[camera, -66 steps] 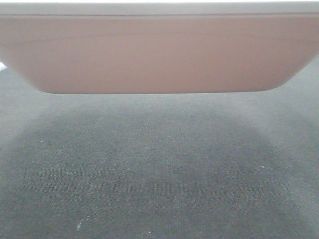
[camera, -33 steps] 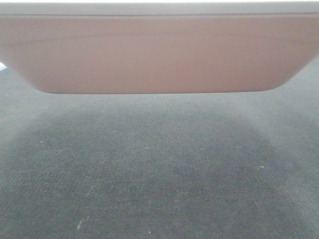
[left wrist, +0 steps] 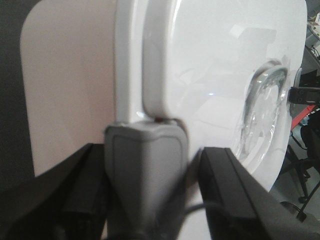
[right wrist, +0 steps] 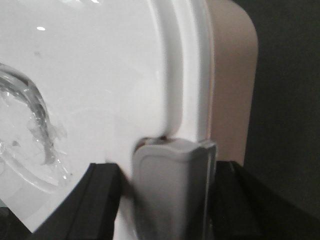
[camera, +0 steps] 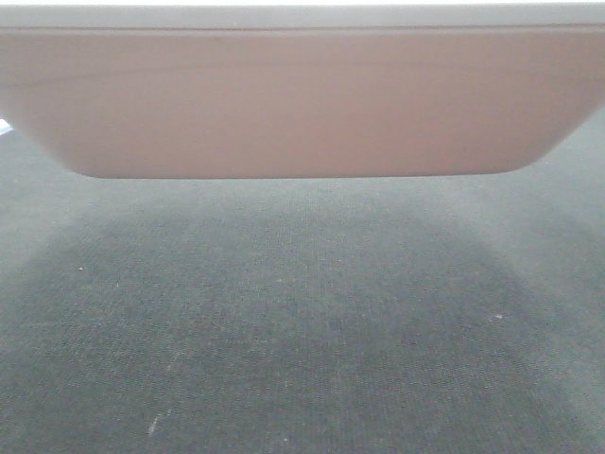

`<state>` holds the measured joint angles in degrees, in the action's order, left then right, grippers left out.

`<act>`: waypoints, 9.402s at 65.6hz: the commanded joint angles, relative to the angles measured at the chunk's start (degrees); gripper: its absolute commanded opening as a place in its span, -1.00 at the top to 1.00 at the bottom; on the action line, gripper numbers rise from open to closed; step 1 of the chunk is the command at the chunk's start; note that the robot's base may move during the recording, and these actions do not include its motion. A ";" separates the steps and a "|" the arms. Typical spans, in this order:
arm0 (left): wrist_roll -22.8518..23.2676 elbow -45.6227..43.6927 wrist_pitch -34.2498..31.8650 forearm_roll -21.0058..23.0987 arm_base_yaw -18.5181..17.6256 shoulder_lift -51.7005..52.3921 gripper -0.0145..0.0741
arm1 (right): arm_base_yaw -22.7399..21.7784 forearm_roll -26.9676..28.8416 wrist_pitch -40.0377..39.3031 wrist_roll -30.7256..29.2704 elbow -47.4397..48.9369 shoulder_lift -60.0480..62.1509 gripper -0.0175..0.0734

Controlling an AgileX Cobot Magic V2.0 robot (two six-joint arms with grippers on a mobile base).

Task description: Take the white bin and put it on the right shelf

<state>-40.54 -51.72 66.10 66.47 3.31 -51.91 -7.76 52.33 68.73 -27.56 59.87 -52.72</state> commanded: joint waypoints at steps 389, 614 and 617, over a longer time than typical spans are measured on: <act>-0.55 -2.16 8.63 12.15 -1.92 -5.71 0.11 | 0.57 9.22 6.37 -0.53 2.12 0.70 -0.33; -0.55 -2.16 8.63 12.15 -1.92 -5.71 0.11 | 0.57 9.22 6.22 -0.53 2.12 0.70 -0.33; -0.55 -2.16 8.63 12.15 -1.92 -5.71 0.11 | 0.57 9.22 6.22 -0.53 2.12 0.70 -0.33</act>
<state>-41.06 -51.72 66.48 68.40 2.74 -58.57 -7.76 51.66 68.47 -27.35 59.87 -52.72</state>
